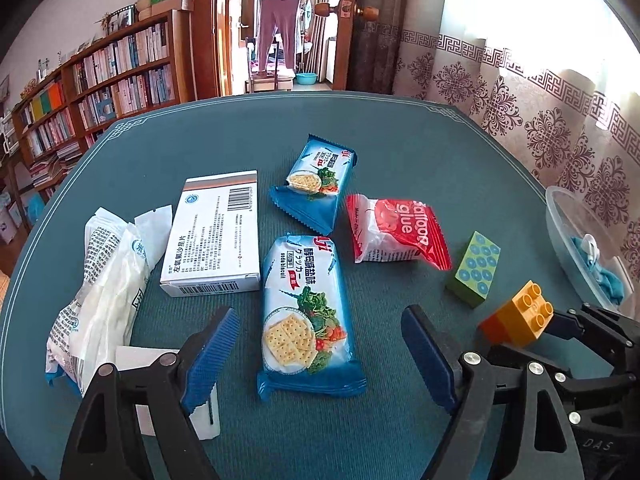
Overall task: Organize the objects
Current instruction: 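Grasp the blue cracker pack with left tool while right tool grasps the orange brick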
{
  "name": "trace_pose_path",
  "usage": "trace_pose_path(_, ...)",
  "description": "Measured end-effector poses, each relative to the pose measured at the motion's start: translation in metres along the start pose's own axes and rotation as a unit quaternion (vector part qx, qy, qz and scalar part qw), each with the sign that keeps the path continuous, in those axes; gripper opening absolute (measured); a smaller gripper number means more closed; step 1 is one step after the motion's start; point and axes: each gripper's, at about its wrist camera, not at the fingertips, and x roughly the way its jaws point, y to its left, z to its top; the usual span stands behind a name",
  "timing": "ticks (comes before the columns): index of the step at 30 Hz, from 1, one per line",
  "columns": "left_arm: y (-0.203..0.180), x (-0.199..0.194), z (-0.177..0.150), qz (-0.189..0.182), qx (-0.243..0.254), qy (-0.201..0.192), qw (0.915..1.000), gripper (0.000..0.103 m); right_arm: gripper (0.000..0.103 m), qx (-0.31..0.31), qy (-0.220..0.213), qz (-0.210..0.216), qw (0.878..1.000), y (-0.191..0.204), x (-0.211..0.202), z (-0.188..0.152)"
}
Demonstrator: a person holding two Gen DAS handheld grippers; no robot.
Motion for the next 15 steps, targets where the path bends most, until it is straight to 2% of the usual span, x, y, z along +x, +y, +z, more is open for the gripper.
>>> trace_pose_path(3,-0.001,0.006,0.000,0.005,0.003,0.012,0.9999,0.078,0.059,-0.002,0.000,-0.004,1.000,0.001,0.000,-0.001)
trace_pose_path(8,-0.002,0.012,0.002,0.017,0.006,0.020,0.9996,0.070,0.049,0.005,-0.002,-0.020,1.000,-0.001,-0.001,-0.002)
trace_pose_path(11,-0.004,0.013,0.004,0.027,0.008,0.020,0.9994,0.061,0.046,0.006,-0.002,-0.022,1.000,-0.001,-0.001,-0.001)
trace_pose_path(13,-0.005,0.013,0.004,0.032,0.010,0.017,0.9993,0.048,0.044,0.006,-0.002,-0.022,1.000,-0.002,-0.001,-0.001)
trace_pose_path(15,-0.005,0.011,0.002,0.033,0.009,0.015,0.9993,0.046,0.042,0.007,-0.002,-0.023,1.000,-0.002,-0.001,-0.001)
